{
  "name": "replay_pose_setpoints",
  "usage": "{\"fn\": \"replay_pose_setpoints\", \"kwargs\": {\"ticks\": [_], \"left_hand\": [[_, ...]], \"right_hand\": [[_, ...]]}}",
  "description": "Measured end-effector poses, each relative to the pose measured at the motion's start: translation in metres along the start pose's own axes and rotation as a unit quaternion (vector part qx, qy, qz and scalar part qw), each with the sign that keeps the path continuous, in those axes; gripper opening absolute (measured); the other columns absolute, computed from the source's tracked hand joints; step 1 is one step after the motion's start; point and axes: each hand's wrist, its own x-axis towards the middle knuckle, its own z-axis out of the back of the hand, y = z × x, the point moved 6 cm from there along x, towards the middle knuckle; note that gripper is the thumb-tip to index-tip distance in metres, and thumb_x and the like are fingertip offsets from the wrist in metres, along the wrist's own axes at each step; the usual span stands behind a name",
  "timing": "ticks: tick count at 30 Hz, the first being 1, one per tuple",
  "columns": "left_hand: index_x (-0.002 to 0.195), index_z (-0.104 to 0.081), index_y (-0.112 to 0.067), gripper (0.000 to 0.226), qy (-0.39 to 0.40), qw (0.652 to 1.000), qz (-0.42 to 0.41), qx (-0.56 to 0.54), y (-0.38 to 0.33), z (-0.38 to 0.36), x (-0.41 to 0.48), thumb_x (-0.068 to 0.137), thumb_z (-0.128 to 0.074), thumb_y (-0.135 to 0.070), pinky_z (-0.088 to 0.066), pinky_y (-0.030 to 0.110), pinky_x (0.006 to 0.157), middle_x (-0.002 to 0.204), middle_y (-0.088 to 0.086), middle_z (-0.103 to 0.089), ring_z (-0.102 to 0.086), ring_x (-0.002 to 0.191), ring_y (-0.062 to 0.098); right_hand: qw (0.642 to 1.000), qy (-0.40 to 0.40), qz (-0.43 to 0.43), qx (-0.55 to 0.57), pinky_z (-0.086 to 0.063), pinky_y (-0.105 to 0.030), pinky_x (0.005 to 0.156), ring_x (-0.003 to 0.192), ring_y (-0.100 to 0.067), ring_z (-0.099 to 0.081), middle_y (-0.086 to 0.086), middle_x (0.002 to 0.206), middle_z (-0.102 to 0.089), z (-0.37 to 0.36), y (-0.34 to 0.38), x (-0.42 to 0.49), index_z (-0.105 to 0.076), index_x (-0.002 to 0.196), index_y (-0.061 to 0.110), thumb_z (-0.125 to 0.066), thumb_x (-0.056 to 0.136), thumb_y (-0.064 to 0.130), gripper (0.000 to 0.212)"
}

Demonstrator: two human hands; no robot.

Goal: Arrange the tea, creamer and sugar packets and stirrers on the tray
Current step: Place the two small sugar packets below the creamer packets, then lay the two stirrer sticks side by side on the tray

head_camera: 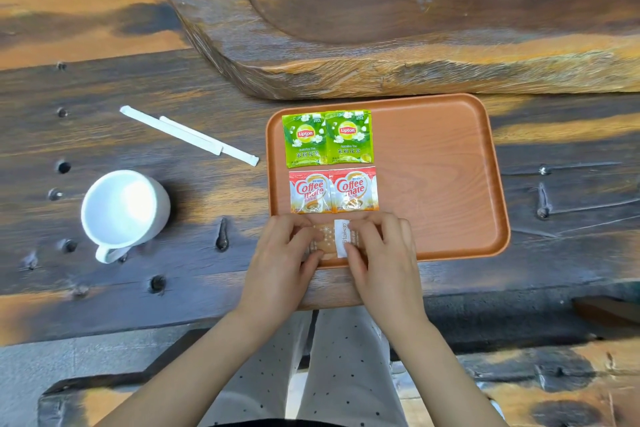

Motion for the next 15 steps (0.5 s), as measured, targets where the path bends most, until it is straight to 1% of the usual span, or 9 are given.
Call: {"fn": "replay_pose_setpoints", "kwargs": {"ticks": [3,5,7,9,11,12,13,15], "left_hand": [[0.087,-0.066,-0.008,0.016,0.006,1.000,-0.020,0.002,-0.005,0.004,0.000,0.072,-0.072,-0.010,-0.036,0.020,0.082,0.096,0.009,-0.061,-0.046,0.096,0.016],[0.089,-0.067,-0.009,0.015,0.006,1.000,-0.020,-0.006,-0.005,0.012,0.002,0.075,-0.071,-0.015,-0.037,0.020,0.084,0.098,0.007,-0.061,-0.049,0.097,0.017],[0.090,-0.068,-0.010,0.014,-0.015,1.000,-0.010,-0.018,0.000,0.029,0.010,0.077,-0.069,-0.016,-0.034,0.019,0.085,0.098,0.006,-0.061,-0.048,0.097,0.017],[0.089,-0.068,-0.009,0.012,-0.059,0.998,0.006,-0.014,0.011,0.057,0.024,0.077,-0.066,-0.012,-0.031,0.018,0.084,0.096,0.007,-0.062,-0.050,0.095,0.020],[0.091,-0.069,-0.009,0.015,-0.091,0.995,0.026,0.022,0.031,0.086,0.043,0.077,-0.064,-0.009,-0.031,0.023,0.086,0.094,0.012,-0.063,-0.053,0.096,0.027],[0.093,-0.068,-0.009,0.016,-0.094,0.994,0.044,0.045,0.044,0.099,0.054,0.078,-0.064,-0.008,-0.032,0.027,0.089,0.096,0.014,-0.064,-0.054,0.098,0.032],[0.096,-0.067,-0.008,0.019,-0.087,0.992,0.068,0.065,0.059,0.111,0.065,0.078,-0.064,-0.009,-0.034,0.032,0.092,0.099,0.016,-0.064,-0.054,0.101,0.036],[0.102,-0.065,-0.008,0.025,-0.052,0.987,0.108,0.110,0.090,0.129,0.090,0.077,-0.067,-0.013,-0.039,0.040,0.094,0.106,0.018,-0.062,-0.051,0.107,0.038]], "right_hand": [[1.000,0.001,0.006,-0.001,-0.050,-0.042,0.075,0.088,-0.028,-0.052,-0.010,0.097,-0.057,0.002,0.001,0.000,-0.063,0.097,0.011,-0.068,0.079,0.011,0.019],[1.000,-0.007,0.009,0.010,-0.048,-0.041,0.076,0.089,-0.026,-0.050,-0.008,0.095,-0.056,0.007,0.003,0.000,-0.063,0.098,0.012,-0.067,0.081,0.012,0.018],[0.999,-0.024,0.011,0.039,-0.048,-0.040,0.077,0.090,-0.025,-0.049,-0.008,0.094,-0.056,0.015,0.008,0.005,-0.063,0.100,0.012,-0.065,0.083,0.012,0.017],[0.997,-0.035,0.012,0.064,-0.047,-0.040,0.080,0.093,-0.027,-0.051,-0.008,0.096,-0.058,0.023,0.018,0.018,-0.063,0.102,0.011,-0.063,0.084,0.012,0.017],[0.997,-0.031,0.025,0.071,-0.045,-0.039,0.084,0.096,-0.027,-0.052,-0.008,0.098,-0.060,0.028,0.037,0.038,-0.063,0.101,0.010,-0.060,0.085,0.012,0.016],[0.997,-0.019,0.038,0.064,-0.043,-0.039,0.086,0.097,-0.028,-0.051,-0.009,0.099,-0.060,0.027,0.049,0.051,-0.063,0.100,0.010,-0.058,0.086,0.014,0.015],[0.997,-0.001,0.056,0.049,-0.041,-0.039,0.089,0.098,-0.028,-0.050,-0.009,0.100,-0.060,0.023,0.063,0.066,-0.062,0.100,0.010,-0.057,0.087,0.016,0.016],[0.994,0.042,0.104,0.004,-0.036,-0.039,0.092,0.103,-0.029,-0.047,-0.010,0.104,-0.059,0.008,0.094,0.095,-0.060,0.103,0.010,-0.055,0.089,0.020,0.018]]}}
